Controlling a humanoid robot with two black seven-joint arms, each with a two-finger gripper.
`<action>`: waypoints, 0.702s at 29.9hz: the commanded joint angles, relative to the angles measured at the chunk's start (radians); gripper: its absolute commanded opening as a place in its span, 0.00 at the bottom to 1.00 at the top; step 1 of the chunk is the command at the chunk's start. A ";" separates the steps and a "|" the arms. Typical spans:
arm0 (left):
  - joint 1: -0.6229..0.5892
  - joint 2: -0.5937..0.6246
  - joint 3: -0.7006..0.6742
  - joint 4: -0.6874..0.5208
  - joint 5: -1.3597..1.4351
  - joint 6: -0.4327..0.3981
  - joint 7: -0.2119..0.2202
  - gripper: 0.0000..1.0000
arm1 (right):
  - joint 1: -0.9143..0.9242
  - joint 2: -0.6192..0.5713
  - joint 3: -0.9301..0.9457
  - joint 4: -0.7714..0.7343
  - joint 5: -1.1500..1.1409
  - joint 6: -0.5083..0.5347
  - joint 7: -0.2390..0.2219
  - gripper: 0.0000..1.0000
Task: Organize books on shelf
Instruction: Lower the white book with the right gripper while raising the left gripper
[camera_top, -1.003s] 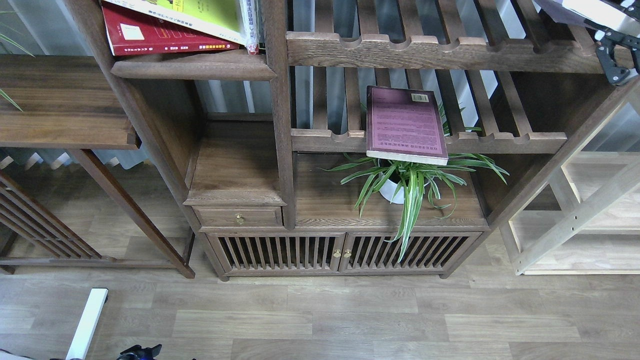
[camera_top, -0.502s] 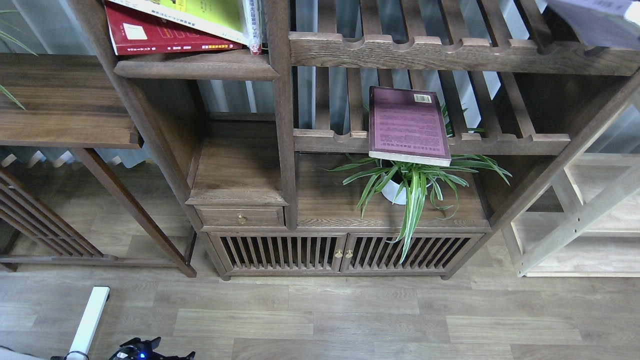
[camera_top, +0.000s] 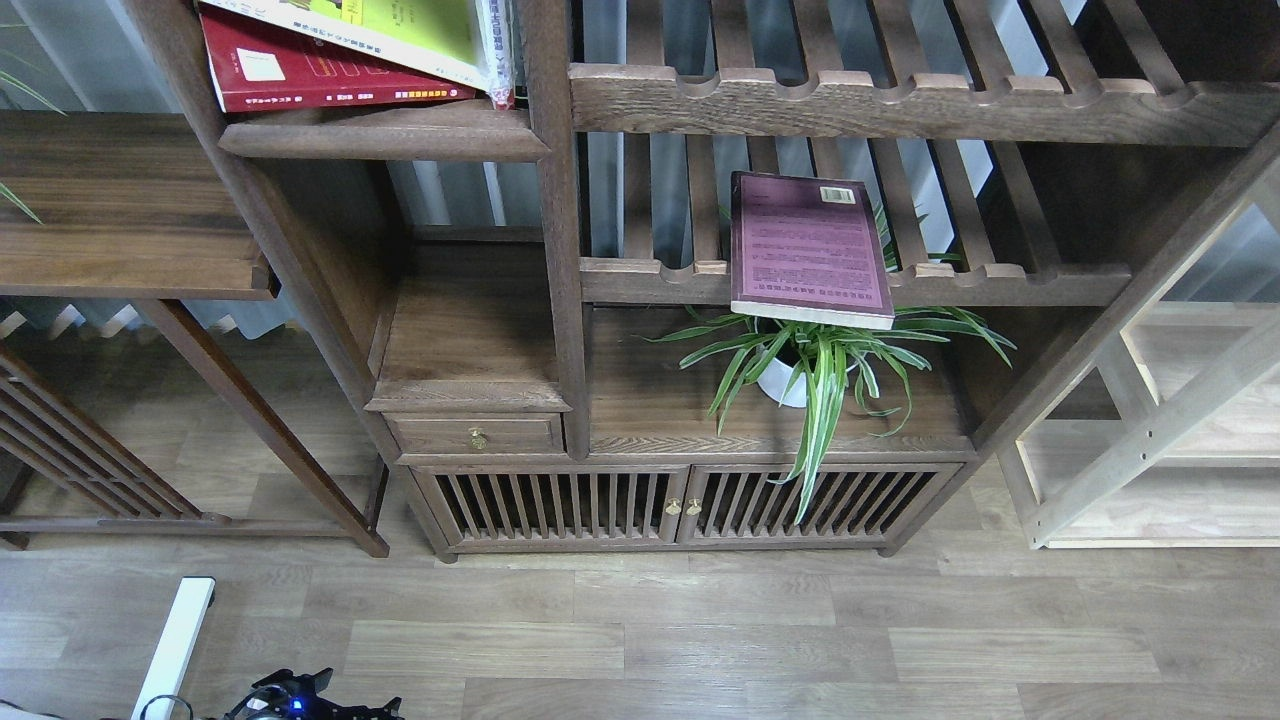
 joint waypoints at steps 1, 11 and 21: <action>-0.009 0.001 0.002 0.000 -0.001 -0.001 -0.001 0.88 | 0.000 -0.025 -0.026 0.000 -0.007 0.076 0.000 0.00; -0.066 -0.008 0.002 -0.002 -0.004 -0.004 -0.003 0.95 | -0.002 -0.025 -0.145 0.002 -0.125 0.205 0.000 0.00; -0.199 -0.047 0.002 0.000 -0.001 -0.004 -0.004 0.96 | -0.041 0.063 -0.274 0.012 -0.194 0.226 0.000 0.00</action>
